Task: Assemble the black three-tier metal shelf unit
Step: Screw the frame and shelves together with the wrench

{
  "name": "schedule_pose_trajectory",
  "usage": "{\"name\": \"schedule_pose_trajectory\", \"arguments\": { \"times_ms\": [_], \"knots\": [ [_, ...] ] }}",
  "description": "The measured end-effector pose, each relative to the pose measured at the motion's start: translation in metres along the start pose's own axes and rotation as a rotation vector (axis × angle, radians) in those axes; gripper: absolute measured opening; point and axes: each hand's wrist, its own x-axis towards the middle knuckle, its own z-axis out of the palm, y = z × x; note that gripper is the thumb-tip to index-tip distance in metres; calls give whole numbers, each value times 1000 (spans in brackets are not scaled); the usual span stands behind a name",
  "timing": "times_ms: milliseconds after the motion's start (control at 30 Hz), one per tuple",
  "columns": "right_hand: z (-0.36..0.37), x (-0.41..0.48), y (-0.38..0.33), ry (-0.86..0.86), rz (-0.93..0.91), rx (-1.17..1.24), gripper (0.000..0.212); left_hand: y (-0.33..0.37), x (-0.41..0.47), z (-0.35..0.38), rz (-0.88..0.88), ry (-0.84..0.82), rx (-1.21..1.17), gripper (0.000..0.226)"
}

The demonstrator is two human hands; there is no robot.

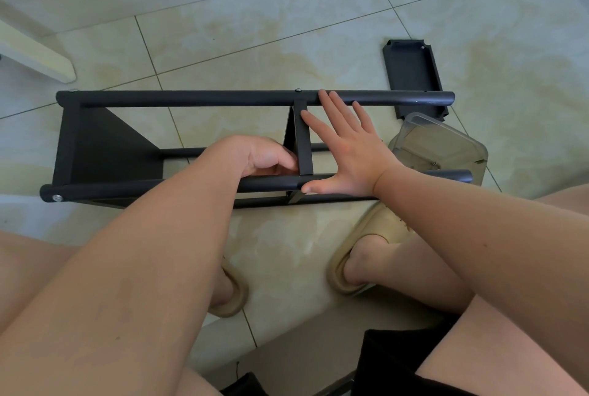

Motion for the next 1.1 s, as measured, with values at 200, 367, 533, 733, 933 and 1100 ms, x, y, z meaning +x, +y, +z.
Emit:
{"name": "schedule_pose_trajectory", "arguments": {
  "times_ms": [200, 367, 533, 733, 933, 1100],
  "knots": [
    [0, 0, 0, 3, -1, -2, 121, -1, 0, 1, 19, 10, -24, 20],
    [0, 0, 0, 3, -2, -4, 121, -1, 1, 0, 36, 27, -29, 24],
    [0, 0, 0, -1, -1, -3, 121, 1, -3, 0, -6, -6, -38, 20],
    [0, 0, 0, 0, -1, -6, 121, 3, -4, 3, -3, 8, 10, 19],
    [1, 0, 1, 10, -6, -4, 121, 2, -2, 2, 25, 2, -46, 19],
    [1, 0, 1, 4, -6, -7, 122, 0, 0, 1, 15, 4, -64, 22]
  ]
}}
